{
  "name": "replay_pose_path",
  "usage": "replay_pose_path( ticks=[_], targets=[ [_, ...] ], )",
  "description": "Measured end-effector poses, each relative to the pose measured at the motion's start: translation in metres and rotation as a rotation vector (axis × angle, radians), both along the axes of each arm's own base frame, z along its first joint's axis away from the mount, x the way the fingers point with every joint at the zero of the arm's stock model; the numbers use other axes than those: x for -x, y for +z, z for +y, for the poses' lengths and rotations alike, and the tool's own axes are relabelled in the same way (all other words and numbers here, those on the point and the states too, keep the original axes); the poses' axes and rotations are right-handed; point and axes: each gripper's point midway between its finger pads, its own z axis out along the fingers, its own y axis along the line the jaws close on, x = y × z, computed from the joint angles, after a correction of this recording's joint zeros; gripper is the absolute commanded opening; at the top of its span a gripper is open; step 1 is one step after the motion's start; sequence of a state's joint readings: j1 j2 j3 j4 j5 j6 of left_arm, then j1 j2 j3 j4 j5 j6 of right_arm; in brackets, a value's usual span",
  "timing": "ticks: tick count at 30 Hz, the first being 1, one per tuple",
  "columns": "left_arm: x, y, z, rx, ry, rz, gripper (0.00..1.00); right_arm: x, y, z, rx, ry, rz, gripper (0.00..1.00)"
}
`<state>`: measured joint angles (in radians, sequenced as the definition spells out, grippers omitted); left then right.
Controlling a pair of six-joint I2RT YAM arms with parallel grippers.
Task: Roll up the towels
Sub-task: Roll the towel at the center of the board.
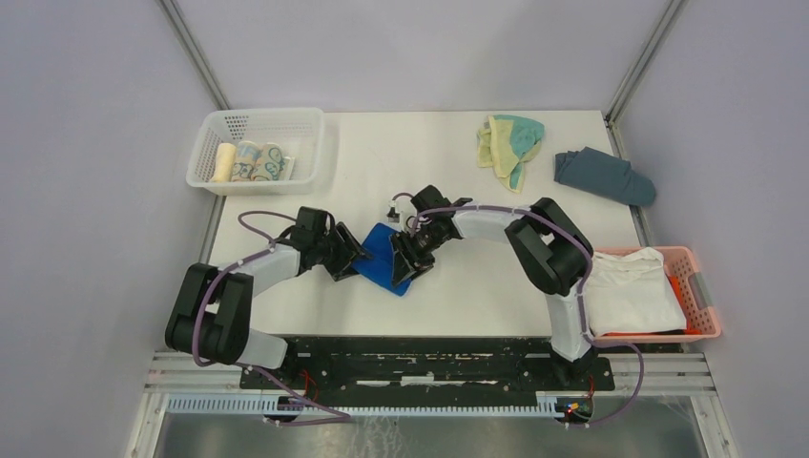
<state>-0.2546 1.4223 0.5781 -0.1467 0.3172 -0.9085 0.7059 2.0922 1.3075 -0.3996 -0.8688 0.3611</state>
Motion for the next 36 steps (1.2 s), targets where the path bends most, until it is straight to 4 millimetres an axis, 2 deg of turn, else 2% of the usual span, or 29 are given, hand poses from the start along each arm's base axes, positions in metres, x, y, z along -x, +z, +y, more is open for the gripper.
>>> replay_pose_path(
  ticks=[3, 10, 13, 18, 22, 25, 32, 36],
  targets=[
    [-0.002, 0.0, -0.001, 0.0, -0.004, 0.006, 0.63, -0.008, 0.005, -0.011, 0.062, -0.032, -0.128, 0.64],
    [-0.006, -0.001, -0.003, -0.005, -0.017, 0.012, 0.63, -0.033, 0.032, -0.032, 0.198, -0.079, -0.475, 0.67],
    [-0.007, -0.001, -0.003, -0.006, -0.018, 0.015, 0.63, -0.036, 0.047, -0.029, 0.237, -0.048, -0.653, 0.67],
    [-0.007, -0.001, -0.003, -0.008, -0.018, 0.019, 0.63, -0.018, 0.058, -0.009, 0.267, 0.071, -0.881, 0.67],
    [-0.007, -0.001, -0.003, -0.008, -0.019, 0.02, 0.63, -0.001, 0.058, 0.003, 0.28, 0.165, -0.985, 0.67],
    [-0.007, -0.001, -0.003, -0.009, -0.019, 0.023, 0.64, 0.003, 0.053, 0.008, 0.296, 0.204, -1.029, 0.67],
    [-0.007, -0.001, -0.003, -0.009, -0.019, 0.023, 0.65, 0.003, 0.014, 0.009, 0.38, 0.288, -1.058, 0.65],
    [-0.008, -0.001, -0.003, -0.009, -0.02, 0.024, 0.67, -0.002, 0.003, 0.008, 0.414, 0.303, -1.081, 0.64]
  ],
)
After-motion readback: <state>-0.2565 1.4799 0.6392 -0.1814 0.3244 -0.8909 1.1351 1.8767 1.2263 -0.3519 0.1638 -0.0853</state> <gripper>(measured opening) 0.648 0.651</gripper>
